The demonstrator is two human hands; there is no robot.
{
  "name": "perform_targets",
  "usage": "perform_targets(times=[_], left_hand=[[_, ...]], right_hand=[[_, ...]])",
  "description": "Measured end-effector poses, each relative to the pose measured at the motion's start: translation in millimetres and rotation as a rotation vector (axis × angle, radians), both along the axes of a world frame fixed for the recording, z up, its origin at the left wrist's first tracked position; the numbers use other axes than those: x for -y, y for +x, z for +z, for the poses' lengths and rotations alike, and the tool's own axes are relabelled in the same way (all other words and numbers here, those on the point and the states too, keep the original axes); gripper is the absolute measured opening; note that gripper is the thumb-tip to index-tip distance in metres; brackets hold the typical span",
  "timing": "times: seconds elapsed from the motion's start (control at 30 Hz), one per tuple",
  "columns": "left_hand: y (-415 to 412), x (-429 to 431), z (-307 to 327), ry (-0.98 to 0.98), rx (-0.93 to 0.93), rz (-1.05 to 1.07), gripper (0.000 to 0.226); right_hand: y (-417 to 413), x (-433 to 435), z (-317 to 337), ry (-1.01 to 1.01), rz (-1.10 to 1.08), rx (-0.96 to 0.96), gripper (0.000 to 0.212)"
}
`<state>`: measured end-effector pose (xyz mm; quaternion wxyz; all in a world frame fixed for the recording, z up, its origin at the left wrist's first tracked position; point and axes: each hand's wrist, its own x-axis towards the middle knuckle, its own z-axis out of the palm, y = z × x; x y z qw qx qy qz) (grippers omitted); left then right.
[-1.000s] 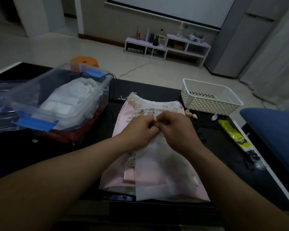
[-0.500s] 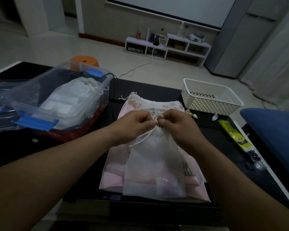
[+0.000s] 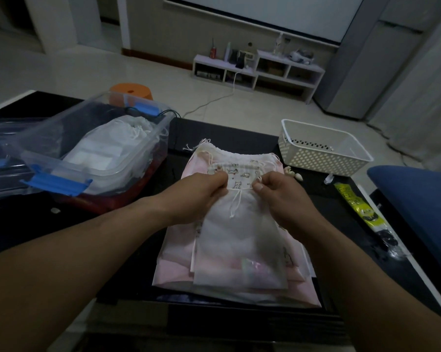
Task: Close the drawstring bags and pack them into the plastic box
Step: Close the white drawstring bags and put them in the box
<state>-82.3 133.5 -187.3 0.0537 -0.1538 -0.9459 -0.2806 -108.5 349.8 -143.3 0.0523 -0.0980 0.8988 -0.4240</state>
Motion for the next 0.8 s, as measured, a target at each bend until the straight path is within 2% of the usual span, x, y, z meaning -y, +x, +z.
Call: perform_targets(times=[0.07, 0.13, 0.23, 0.3, 0.37, 0.5, 0.57, 0.67, 0.8], left_hand=[[-0.5, 0.8, -0.5, -0.021, 0.008, 0.013, 0.022], [-1.8, -2.3, 0.3, 0.056, 0.065, 0.052, 0.022], [-2.2, -13.8, 4.2, 0.375, 0.197, 0.165, 0.03], [0.5, -20.2, 7.1, 0.686, 0.426, 0.175, 0.042], [1.8, -21.9, 4.0, 0.779, 0.591, 0.138, 0.051], [0.3, -25.0, -8.7, 0.729, 0.463, 0.196, 0.036], [1.2, -29.2, -7.8, 0.806, 0.427, 0.228, 0.04], [5.3, -32.2, 0.0, 0.896, 0.41, 0.235, 0.042], [13.9, -35.9, 11.1, 0.999, 0.375, 0.22, 0.042]], right_hand=[[0.0, 1.5, -0.9, 0.012, 0.001, -0.007, 0.017], [-0.6, 3.5, -1.9, 0.012, -0.007, -0.006, 0.017], [-2.2, 3.2, -2.2, 0.038, -0.026, -0.042, 0.015], [-2.8, 2.2, -0.3, 0.04, -0.033, -0.072, 0.014], [-3.0, 1.1, 0.5, 0.031, -0.033, -0.08, 0.014], [-0.6, 1.8, 1.1, -0.047, -0.036, -0.105, 0.018], [2.3, 1.6, 2.5, -0.117, -0.011, -0.039, 0.027], [3.4, -2.1, 1.6, -0.101, 0.034, 0.136, 0.037], [3.4, -3.7, 3.3, -0.193, 0.002, 0.195, 0.031]])
